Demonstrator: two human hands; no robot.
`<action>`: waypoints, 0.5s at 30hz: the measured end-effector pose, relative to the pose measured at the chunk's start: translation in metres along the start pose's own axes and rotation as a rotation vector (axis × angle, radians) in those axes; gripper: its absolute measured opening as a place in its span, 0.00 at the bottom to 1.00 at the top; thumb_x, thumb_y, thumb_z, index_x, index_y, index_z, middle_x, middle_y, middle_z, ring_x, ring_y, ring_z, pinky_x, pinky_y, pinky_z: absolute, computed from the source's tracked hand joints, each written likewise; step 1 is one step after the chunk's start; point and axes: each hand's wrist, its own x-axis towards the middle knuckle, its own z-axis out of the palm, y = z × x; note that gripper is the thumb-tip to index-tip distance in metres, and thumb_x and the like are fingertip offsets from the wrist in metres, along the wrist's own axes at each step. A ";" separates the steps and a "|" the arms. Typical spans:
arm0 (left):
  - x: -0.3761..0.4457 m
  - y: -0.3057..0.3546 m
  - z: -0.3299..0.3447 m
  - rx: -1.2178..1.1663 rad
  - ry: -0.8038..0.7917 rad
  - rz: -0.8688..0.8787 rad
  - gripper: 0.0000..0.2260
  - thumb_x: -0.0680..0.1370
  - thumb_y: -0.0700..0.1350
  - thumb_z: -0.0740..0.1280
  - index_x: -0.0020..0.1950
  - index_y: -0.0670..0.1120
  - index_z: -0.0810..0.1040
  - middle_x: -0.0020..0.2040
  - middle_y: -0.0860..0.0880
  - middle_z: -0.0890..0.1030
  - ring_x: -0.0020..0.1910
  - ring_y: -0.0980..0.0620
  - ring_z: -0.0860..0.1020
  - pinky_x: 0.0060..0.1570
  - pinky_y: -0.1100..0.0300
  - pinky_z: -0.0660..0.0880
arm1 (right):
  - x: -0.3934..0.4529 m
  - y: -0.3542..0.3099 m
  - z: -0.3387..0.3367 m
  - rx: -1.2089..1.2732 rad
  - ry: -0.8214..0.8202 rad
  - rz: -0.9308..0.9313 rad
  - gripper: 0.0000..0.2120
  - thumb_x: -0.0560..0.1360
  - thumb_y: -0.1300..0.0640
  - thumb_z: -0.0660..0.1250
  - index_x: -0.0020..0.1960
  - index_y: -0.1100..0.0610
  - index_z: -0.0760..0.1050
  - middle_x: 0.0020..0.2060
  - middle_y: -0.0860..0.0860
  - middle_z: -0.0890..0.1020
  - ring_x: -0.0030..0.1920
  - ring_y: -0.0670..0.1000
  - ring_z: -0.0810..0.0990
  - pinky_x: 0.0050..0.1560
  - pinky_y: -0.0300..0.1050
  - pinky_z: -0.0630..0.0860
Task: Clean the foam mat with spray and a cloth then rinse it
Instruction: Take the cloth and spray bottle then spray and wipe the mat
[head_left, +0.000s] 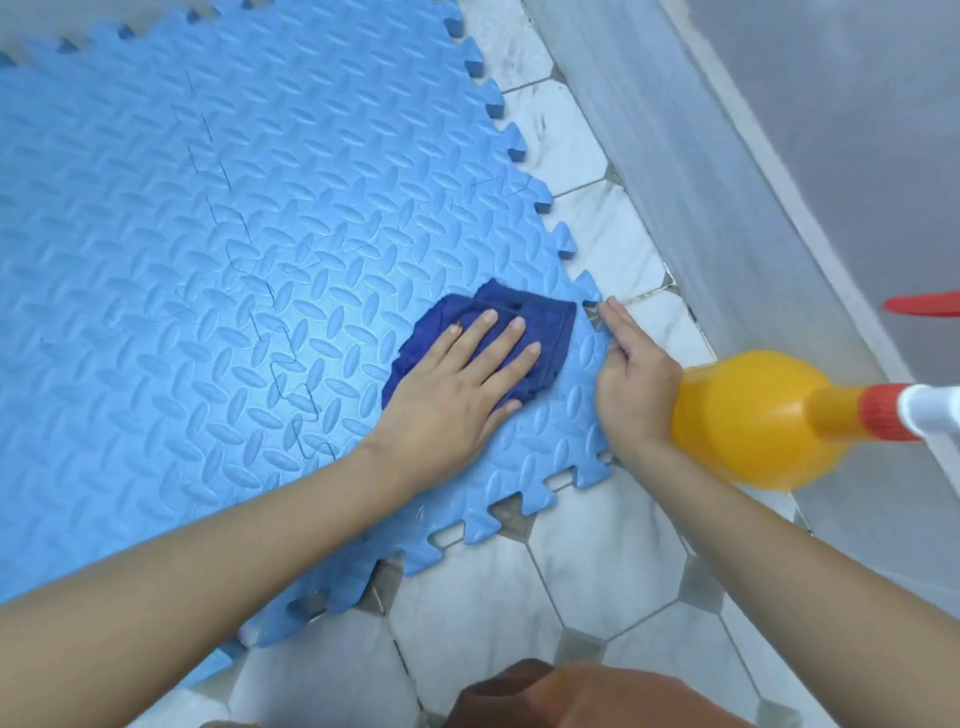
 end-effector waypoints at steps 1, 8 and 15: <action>-0.023 0.009 0.004 0.021 -0.006 0.023 0.24 0.81 0.54 0.49 0.75 0.48 0.64 0.75 0.46 0.65 0.74 0.42 0.63 0.72 0.47 0.56 | 0.000 0.000 -0.002 0.005 -0.017 0.012 0.21 0.78 0.72 0.56 0.67 0.60 0.76 0.68 0.52 0.76 0.66 0.40 0.69 0.64 0.20 0.58; -0.053 0.009 0.009 -0.008 -0.039 -0.102 0.24 0.81 0.55 0.50 0.75 0.51 0.65 0.75 0.49 0.65 0.73 0.46 0.65 0.70 0.47 0.60 | -0.006 0.003 0.001 -0.244 -0.113 -0.078 0.23 0.81 0.68 0.53 0.75 0.62 0.64 0.76 0.54 0.65 0.76 0.51 0.62 0.69 0.28 0.51; -0.049 -0.181 -0.027 -0.092 0.094 -1.008 0.24 0.83 0.53 0.49 0.79 0.48 0.53 0.79 0.43 0.49 0.77 0.40 0.47 0.75 0.44 0.46 | -0.013 0.001 0.003 -0.428 -0.185 -0.257 0.28 0.83 0.52 0.54 0.80 0.56 0.49 0.80 0.56 0.53 0.79 0.55 0.50 0.78 0.54 0.47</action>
